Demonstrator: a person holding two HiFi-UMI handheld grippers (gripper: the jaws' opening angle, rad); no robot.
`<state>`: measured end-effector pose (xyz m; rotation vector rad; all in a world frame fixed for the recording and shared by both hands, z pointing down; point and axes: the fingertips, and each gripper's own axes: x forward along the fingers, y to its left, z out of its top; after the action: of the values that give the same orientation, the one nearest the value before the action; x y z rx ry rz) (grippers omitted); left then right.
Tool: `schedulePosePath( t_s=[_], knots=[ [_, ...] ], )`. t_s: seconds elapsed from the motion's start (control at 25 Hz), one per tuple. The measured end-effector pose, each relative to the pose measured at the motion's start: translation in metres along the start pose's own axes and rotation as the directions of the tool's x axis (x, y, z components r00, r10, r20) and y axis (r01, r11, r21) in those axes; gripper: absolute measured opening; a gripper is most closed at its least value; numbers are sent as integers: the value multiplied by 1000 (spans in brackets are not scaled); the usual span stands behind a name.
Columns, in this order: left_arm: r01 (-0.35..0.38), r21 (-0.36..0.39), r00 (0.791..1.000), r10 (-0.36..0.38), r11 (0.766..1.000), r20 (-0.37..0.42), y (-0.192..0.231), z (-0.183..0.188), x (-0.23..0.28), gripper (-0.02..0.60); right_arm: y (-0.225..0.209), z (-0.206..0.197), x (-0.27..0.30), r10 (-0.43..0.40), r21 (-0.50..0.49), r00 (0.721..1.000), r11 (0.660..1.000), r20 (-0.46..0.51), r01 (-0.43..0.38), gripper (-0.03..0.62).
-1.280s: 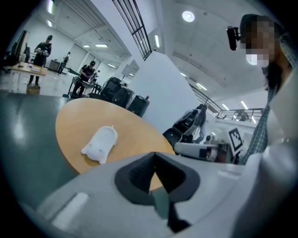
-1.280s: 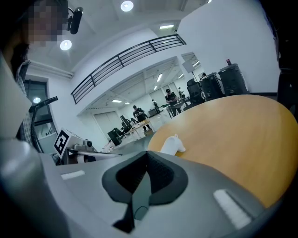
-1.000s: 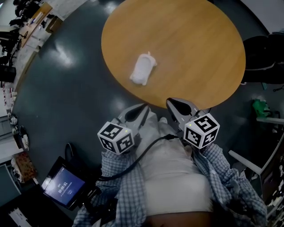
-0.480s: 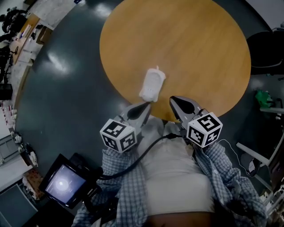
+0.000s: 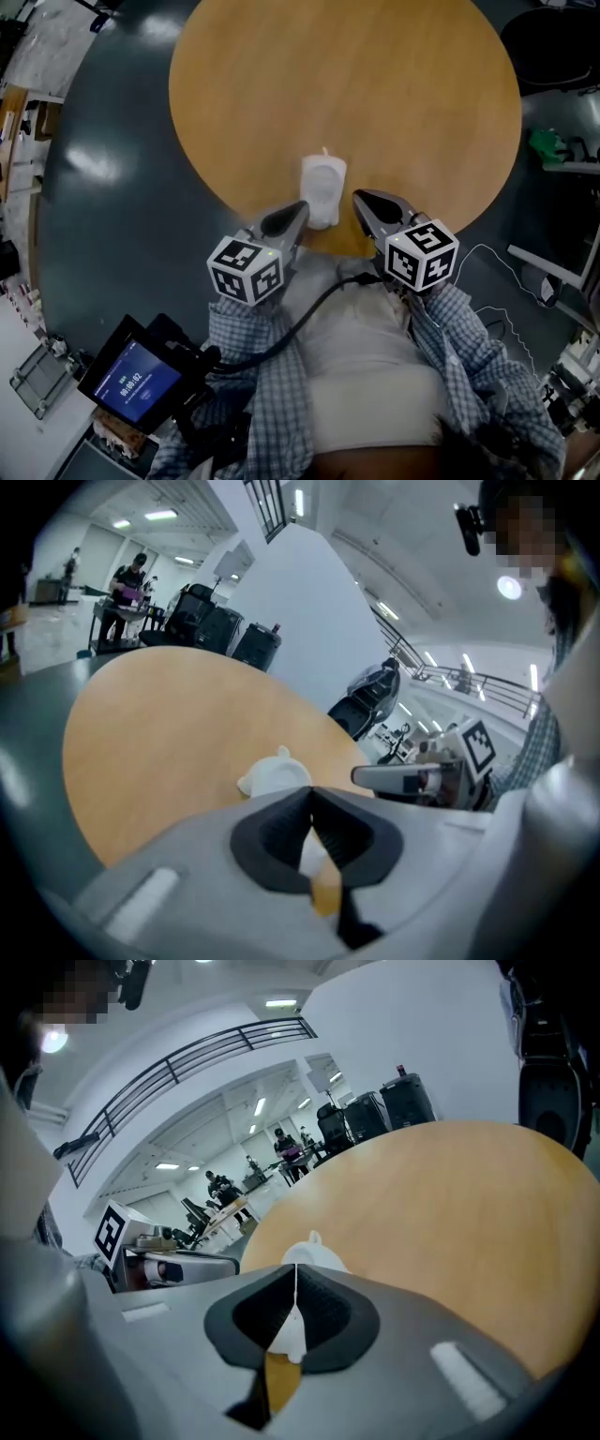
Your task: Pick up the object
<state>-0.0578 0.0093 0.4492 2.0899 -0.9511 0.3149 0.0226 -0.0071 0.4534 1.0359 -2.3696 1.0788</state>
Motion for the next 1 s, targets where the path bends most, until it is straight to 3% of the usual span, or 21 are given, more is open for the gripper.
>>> schedulePosePath(
  t_s=[0.08,0.24,0.44,0.8,1.0],
  knots=[
    [10,-47,1000,-11,999,-24,20,-3,16,12,-17,-8,20,-6,39,999,999,-35,7,33],
    [21,-77,997,-26,997,-68,53,-12,35,121,-31,-24,54,-9,77,996,997,-94,16,81],
    [1,-67,991,-10,998,-135,53,-27,30,137,-27,-38,49,-38,123,992,991,-124,53,156],
    [27,22,977,-22,999,-211,43,-34,30,134,-7,-43,47,-4,160,990,987,-139,27,140],
    [33,-35,983,-39,999,-178,40,-33,28,110,0,-42,45,25,170,993,985,-119,-4,101]
  ],
)
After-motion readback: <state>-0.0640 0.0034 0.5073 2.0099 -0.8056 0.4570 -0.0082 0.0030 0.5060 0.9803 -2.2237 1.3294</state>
